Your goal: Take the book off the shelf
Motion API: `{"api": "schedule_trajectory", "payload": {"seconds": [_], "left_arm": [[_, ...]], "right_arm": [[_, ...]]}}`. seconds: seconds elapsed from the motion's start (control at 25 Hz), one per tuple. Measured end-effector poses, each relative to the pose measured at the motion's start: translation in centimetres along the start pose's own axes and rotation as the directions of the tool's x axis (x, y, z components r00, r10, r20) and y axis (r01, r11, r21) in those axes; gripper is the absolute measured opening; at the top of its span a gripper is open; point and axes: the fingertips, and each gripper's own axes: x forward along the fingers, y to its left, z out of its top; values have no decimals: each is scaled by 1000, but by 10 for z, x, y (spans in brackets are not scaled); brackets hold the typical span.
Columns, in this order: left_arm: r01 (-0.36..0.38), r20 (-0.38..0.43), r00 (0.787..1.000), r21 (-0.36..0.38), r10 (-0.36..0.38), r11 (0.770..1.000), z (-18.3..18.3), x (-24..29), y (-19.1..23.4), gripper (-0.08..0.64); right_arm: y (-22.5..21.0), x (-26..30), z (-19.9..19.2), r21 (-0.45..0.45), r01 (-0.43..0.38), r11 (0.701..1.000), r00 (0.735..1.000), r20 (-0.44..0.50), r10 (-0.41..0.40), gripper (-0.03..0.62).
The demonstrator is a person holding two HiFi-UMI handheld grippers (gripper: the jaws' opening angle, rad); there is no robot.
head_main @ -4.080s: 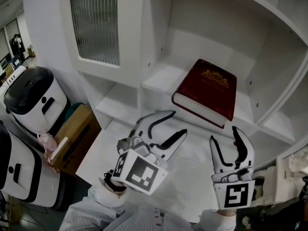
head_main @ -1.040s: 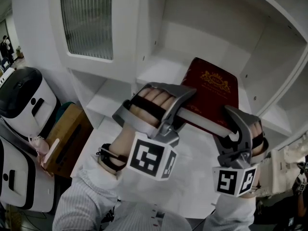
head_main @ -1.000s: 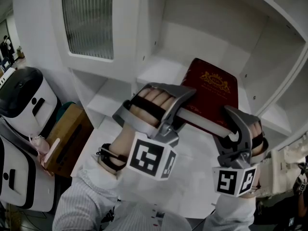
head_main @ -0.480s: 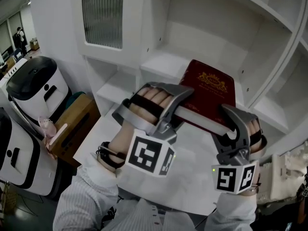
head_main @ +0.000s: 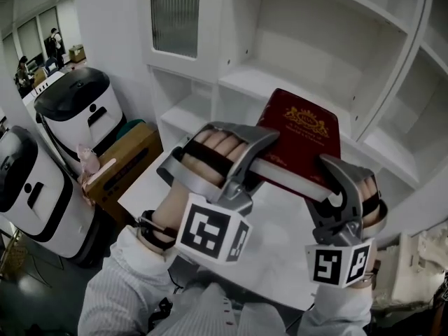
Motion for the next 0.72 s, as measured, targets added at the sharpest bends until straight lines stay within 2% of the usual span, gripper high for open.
{"api": "schedule_trajectory", "payload": {"seconds": [0.24, 0.44, 0.72], "left_arm": [[33, -48, 998, -2, -33, 999, 34, -32, -26, 258], [86, -49, 995, -64, -89, 994, 55, -44, -64, 258], [228, -17, 972, -148, -233, 962, 70, -46, -130, 258]], "right_arm": [[19, -47, 9, 37, -31, 999, 998, 52, 29, 230], [51, -78, 7, 56, -91, 994, 995, 46, 88, 229], [108, -104, -5, 148, -217, 965, 976, 11, 218, 228]]}}
